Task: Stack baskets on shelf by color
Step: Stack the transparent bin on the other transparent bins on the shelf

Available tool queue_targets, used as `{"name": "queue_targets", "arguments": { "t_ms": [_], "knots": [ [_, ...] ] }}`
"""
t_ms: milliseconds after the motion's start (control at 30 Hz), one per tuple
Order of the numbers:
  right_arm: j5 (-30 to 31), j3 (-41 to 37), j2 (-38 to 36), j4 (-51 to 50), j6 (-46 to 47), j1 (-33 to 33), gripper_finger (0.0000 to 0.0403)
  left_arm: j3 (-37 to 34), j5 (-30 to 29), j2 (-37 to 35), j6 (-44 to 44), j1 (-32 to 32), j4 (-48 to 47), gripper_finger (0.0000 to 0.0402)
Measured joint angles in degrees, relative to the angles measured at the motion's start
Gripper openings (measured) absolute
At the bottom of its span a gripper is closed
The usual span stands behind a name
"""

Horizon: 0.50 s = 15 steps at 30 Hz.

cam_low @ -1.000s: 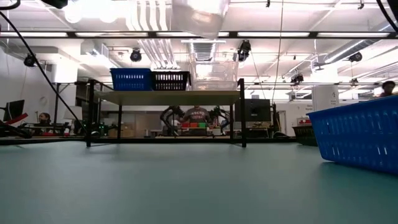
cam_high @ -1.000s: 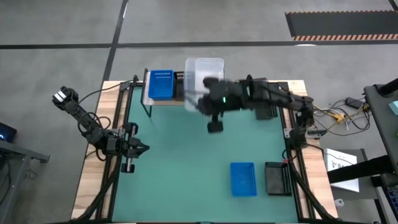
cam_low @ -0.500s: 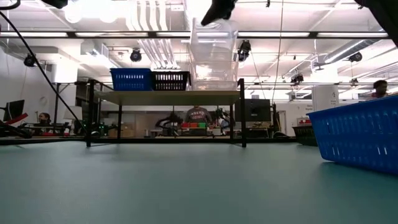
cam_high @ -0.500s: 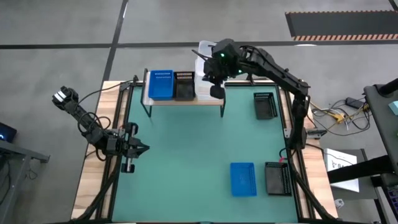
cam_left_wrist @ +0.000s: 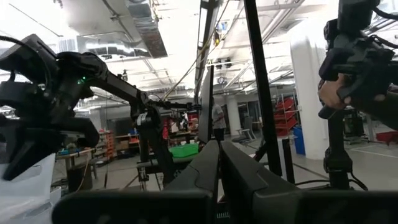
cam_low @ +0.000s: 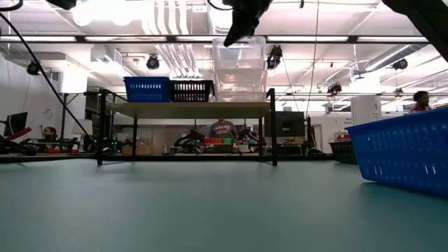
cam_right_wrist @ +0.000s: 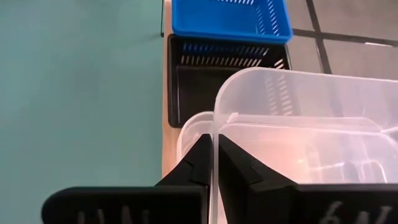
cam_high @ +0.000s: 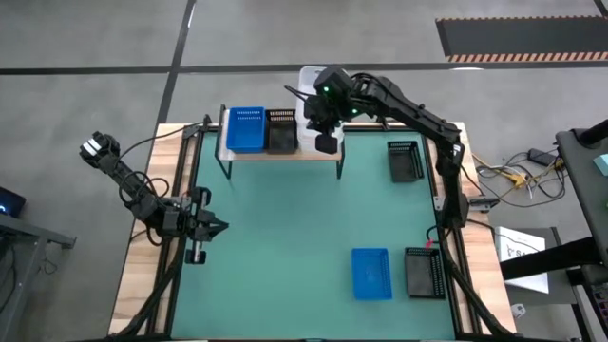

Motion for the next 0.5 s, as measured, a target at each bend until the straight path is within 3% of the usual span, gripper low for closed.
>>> {"name": "queue_targets", "arguments": {
  "t_ms": [167,500],
  "knots": [
    [-0.01,0.00,0.09,-2.55,-0.17,0.00,0.0027,0.00,-0.01,-0.11,0.00,-0.02,0.04,0.0000],
    [0.02,0.13,0.00,-3.78,1.29,0.00,0.0101,0.02,0.00,-0.06,-0.07,-0.02,0.06,0.0000]
  ]
}}
